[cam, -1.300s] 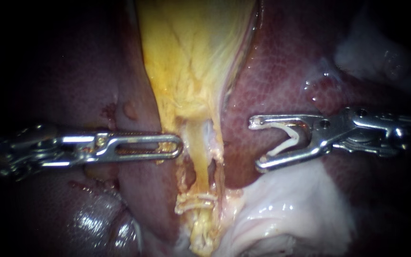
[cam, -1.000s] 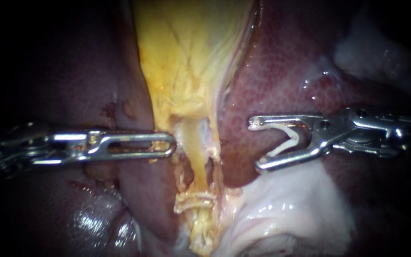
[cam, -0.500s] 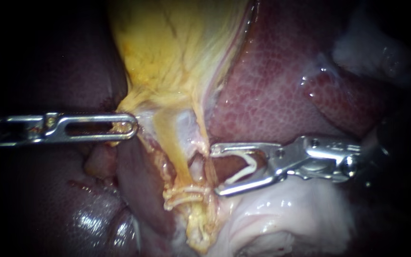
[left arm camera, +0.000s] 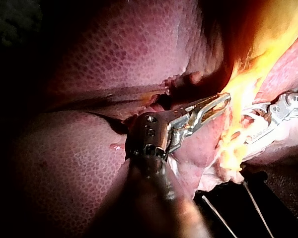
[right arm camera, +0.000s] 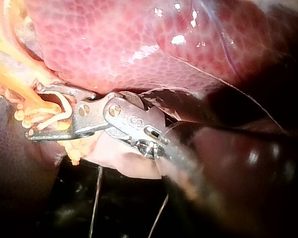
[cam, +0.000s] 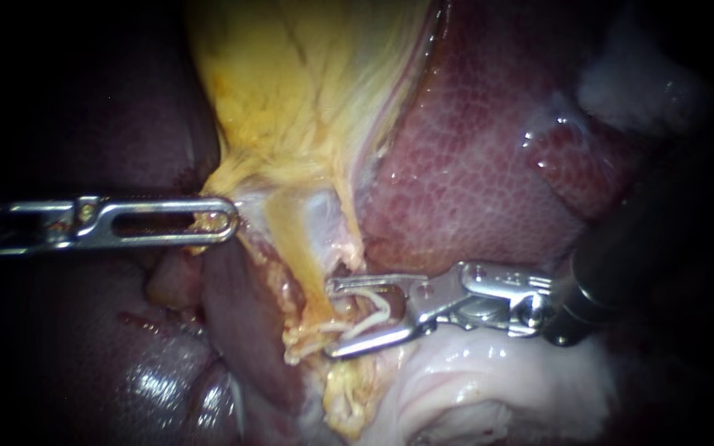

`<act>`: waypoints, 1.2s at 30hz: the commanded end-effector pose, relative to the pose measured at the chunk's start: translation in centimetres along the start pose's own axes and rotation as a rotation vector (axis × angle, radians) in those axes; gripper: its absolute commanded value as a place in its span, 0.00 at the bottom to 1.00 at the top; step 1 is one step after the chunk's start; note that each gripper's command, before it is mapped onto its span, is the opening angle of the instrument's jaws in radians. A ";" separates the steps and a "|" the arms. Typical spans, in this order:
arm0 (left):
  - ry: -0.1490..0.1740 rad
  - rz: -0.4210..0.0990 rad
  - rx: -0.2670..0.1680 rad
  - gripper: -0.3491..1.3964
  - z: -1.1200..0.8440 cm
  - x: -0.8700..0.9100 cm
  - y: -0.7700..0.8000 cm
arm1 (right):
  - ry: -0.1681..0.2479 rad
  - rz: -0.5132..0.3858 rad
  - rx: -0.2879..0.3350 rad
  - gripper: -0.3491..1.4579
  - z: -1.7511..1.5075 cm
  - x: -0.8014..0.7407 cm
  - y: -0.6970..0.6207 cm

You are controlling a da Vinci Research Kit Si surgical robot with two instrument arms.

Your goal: Clipping third clip left tube

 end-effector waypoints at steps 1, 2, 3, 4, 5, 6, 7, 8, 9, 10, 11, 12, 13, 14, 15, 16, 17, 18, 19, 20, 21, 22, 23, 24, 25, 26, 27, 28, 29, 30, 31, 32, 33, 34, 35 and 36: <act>0.000 0.000 0.000 0.00 0.00 0.00 0.00 | 0.000 0.000 0.001 0.53 0.02 0.01 0.00; 0.000 0.000 0.000 0.00 0.00 0.00 0.00 | 0.000 0.000 0.002 0.53 0.04 0.01 0.00; 0.000 0.000 -0.001 0.00 0.00 0.00 0.00 | -0.001 0.005 0.006 0.53 0.05 0.02 0.00; 0.000 0.000 -0.001 0.00 0.00 0.00 0.00 | -0.001 0.017 0.014 0.53 0.07 0.03 -0.01; 0.000 0.000 -0.001 0.00 0.00 0.00 0.00 | 0.007 0.027 0.022 0.53 0.07 0.05 -0.02; 0.000 0.000 0.000 0.00 0.00 0.00 0.00 | 0.018 0.031 0.031 0.53 0.08 0.06 -0.04; 0.000 0.000 0.000 0.00 0.00 0.00 0.00 | 0.028 0.041 0.046 0.53 0.08 0.08 -0.06; 0.000 0.000 0.000 0.00 0.00 0.00 0.00 | 0.035 0.050 0.058 0.53 0.09 0.10 -0.09; 0.000 0.000 0.000 0.00 0.00 0.00 0.00 | 0.045 0.054 0.071 0.52 0.09 0.12 -0.11; 0.000 0.000 0.000 0.00 0.00 0.00 0.00 | 0.057 0.064 0.087 0.52 0.10 0.15 -0.15; 0.000 0.000 0.000 0.00 0.01 0.00 0.01 | 0.067 0.074 0.100 0.52 0.11 0.18 -0.17; 0.000 0.000 0.000 0.00 0.01 0.00 0.01 | 0.077 0.079 0.112 0.52 0.12 0.20 -0.20; 0.000 0.000 0.000 0.00 0.01 0.00 0.01 | 0.092 0.088 0.129 0.52 0.13 0.23 -0.23; 0.000 0.001 0.000 0.00 0.01 0.00 0.02 | 0.099 0.093 0.141 0.52 0.15 0.25 -0.25; 0.000 0.001 0.000 0.00 0.01 0.00 0.02 | 0.103 0.098 0.150 0.52 0.16 0.27 -0.27; 0.000 0.001 0.000 0.00 0.01 0.00 0.02 | 0.107 0.103 0.158 0.52 0.19 0.29 -0.28; -0.001 0.001 -0.001 0.00 0.02 0.01 0.03 | 0.109 0.102 0.165 0.52 0.22 0.30 -0.29; -0.001 0.001 -0.001 0.00 0.03 0.01 0.03 | 0.111 0.101 0.169 0.52 0.25 0.31 -0.29; -0.002 0.001 -0.001 0.00 0.03 0.01 0.03 | 0.110 0.100 0.175 0.52 0.28 0.32 -0.28; -0.002 0.002 -0.002 0.00 0.04 0.02 0.03 | 0.109 0.106 0.177 0.52 0.30 0.33 -0.27; -0.003 0.002 -0.003 0.00 0.05 0.03 0.03 | 0.115 0.106 0.179 0.51 0.32 0.34 -0.26; -0.004 0.002 -0.003 0.00 0.06 0.04 0.03 | 0.121 0.112 0.182 0.51 0.32 0.35 -0.24; -0.004 0.003 -0.004 0.00 0.07 0.05 0.03 | 0.121 0.113 0.184 0.50 0.32 0.36 -0.21; -0.005 0.003 -0.004 0.00 0.07 0.05 0.03 | 0.122 0.114 0.181 0.49 0.32 0.38 -0.19; -0.005 0.003 -0.004 0.00 0.07 0.05 0.03 | 0.131 0.117 0.173 0.49 0.31 0.41 -0.16; -0.005 0.003 -0.004 0.00 0.07 0.05 0.03 | 0.141 0.121 0.163 0.48 0.28 0.45 -0.13; -0.005 0.003 -0.004 0.00 0.07 0.05 0.03 | 0.151 0.125 0.155 0.48 0.26 0.49 -0.11; -0.005 0.003 -0.004 0.00 0.07 0.05 0.03 | 0.164 0.130 0.144 0.48 0.22 0.54 -0.08; -0.005 0.003 -0.004 0.00 0.07 0.05 0.03 | 0.173 0.134 0.138 0.47 0.19 0.57 -0.06; -0.005 0.003 -0.004 0.00 0.07 0.05 0.03 | 0.178 0.137 0.134 0.47 0.17 0.61 -0.04; -0.005 0.003 -0.004 0.00 0.07 0.05 0.03 | 0.180 0.140 0.130 0.46 0.14 0.63 -0.02; -0.005 0.003 -0.004 0.00 0.08 0.05 0.03 | 0.184 0.148 0.128 0.42 0.10 0.65 -0.01; -0.005 0.003 -0.004 0.00 0.08 0.05 0.03 | 0.179 0.188 0.147 0.32 0.06 0.63 -0.01; -0.005 0.003 -0.004 0.00 0.08 0.05 0.03 | 0.177 0.221 0.165 0.20 0.03 0.62 -0.02; -0.005 0.003 -0.004 0.00 0.08 0.05 0.03 | 0.177 0.227 0.165 0.05 0.00 0.60 -0.02; -0.005 0.003 -0.004 0.00 0.08 0.05 0.03 | 0.174 0.227 0.164 0.00 -0.02 0.59 -0.02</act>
